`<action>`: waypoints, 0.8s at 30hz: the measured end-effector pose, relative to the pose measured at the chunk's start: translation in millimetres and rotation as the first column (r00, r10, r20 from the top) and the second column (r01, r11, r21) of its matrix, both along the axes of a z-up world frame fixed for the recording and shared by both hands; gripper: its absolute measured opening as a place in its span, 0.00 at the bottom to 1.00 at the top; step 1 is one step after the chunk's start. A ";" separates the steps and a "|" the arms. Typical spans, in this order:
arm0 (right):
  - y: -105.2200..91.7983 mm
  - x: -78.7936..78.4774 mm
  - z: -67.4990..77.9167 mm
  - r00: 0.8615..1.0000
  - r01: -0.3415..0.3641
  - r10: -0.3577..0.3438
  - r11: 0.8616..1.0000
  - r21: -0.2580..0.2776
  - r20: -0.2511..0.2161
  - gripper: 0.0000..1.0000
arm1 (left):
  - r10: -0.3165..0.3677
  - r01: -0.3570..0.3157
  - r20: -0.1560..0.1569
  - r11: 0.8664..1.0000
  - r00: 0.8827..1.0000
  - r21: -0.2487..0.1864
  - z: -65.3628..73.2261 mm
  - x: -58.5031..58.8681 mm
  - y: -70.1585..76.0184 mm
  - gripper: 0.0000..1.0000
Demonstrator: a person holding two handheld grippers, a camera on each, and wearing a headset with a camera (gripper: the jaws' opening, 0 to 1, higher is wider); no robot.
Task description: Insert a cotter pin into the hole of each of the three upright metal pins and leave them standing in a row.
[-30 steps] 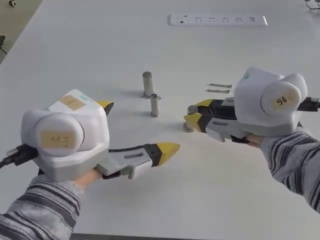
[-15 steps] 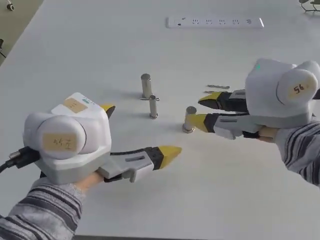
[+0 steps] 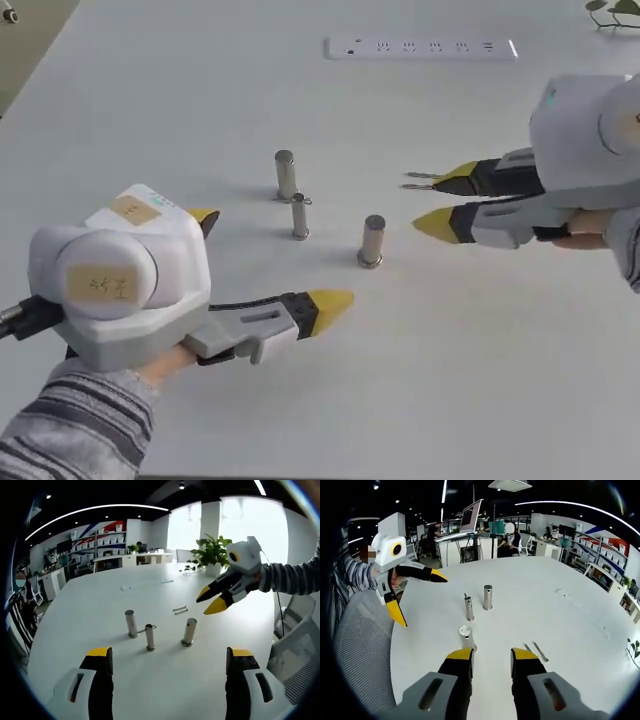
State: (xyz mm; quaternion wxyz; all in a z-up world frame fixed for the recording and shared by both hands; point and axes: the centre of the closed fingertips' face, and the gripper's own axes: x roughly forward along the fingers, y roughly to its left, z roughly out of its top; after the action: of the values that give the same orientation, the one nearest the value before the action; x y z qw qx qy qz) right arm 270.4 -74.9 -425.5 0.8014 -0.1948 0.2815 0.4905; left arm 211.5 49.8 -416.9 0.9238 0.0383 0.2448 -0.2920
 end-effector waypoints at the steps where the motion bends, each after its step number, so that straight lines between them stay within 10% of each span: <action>1: -1.4 2.2 -1.1 1.000 -0.006 0.006 1.000 -0.011 -0.002 0.24 | 0.000 0.000 0.000 1.000 1.000 0.002 0.0 0.2 0.2 0.93; 12: -16.7 41.1 -16.9 0.998 -0.039 0.033 0.992 -0.123 -0.045 0.22 | 0.000 0.000 -0.011 1.000 1.000 0.001 -2.3 2.3 3.8 0.92; 24: -31.9 61.9 -50.3 0.991 -0.111 0.083 0.951 -0.290 -0.106 0.18 | 0.000 0.001 -0.032 1.000 0.999 0.021 -13.9 0.5 8.3 0.87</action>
State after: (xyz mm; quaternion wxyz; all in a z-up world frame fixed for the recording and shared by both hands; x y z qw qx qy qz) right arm 332.3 -106.9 -475.9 0.7243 -0.3029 0.3786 0.4902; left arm 212.0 58.2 -430.8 0.9192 0.0431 0.2627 -0.2903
